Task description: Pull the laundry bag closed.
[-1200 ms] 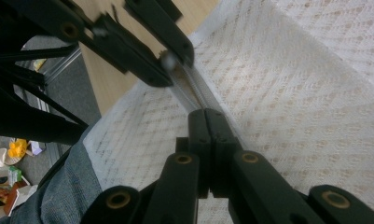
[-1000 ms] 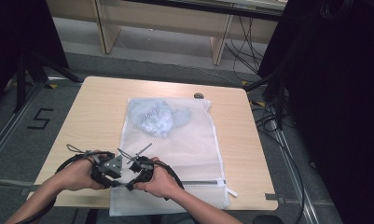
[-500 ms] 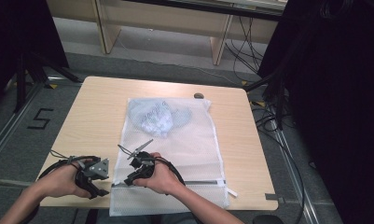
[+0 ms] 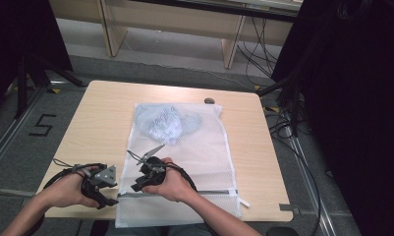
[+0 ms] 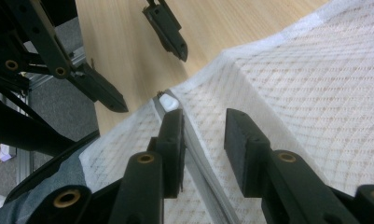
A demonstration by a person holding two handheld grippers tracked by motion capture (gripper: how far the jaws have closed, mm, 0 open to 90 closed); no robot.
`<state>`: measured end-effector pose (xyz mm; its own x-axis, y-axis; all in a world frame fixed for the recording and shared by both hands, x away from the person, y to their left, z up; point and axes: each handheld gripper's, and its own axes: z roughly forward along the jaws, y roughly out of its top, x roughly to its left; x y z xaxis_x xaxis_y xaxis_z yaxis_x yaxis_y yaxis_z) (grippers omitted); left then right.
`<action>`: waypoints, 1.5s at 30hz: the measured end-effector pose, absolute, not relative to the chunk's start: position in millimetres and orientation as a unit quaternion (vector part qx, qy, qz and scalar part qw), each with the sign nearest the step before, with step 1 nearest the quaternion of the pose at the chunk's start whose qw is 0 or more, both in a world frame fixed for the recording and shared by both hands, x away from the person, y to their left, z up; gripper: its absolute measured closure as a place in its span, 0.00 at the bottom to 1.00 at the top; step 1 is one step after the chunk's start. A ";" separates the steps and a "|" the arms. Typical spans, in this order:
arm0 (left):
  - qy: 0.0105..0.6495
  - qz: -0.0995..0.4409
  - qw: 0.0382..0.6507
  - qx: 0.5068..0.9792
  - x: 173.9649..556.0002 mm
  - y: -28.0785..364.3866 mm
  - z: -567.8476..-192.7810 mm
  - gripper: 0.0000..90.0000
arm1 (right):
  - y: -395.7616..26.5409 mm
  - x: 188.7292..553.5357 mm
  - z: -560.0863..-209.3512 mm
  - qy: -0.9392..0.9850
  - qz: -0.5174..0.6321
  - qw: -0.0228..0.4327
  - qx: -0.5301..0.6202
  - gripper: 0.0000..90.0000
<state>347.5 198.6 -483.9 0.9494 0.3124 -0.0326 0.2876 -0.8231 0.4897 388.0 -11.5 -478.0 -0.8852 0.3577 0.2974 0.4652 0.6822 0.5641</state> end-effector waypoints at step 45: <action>0.137 0.038 0.271 0.952 344.3 197.8 -489.5 0.44 | 17.5 388.0 -488.0 -0.929 -0.314 0.097 -0.173 0.83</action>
<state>344.3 197.8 -489.5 0.9594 0.2819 -0.0024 0.2410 -0.8157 0.5258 388.0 17.5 -488.0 -0.9214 0.2609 0.2881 0.3821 0.7434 0.5489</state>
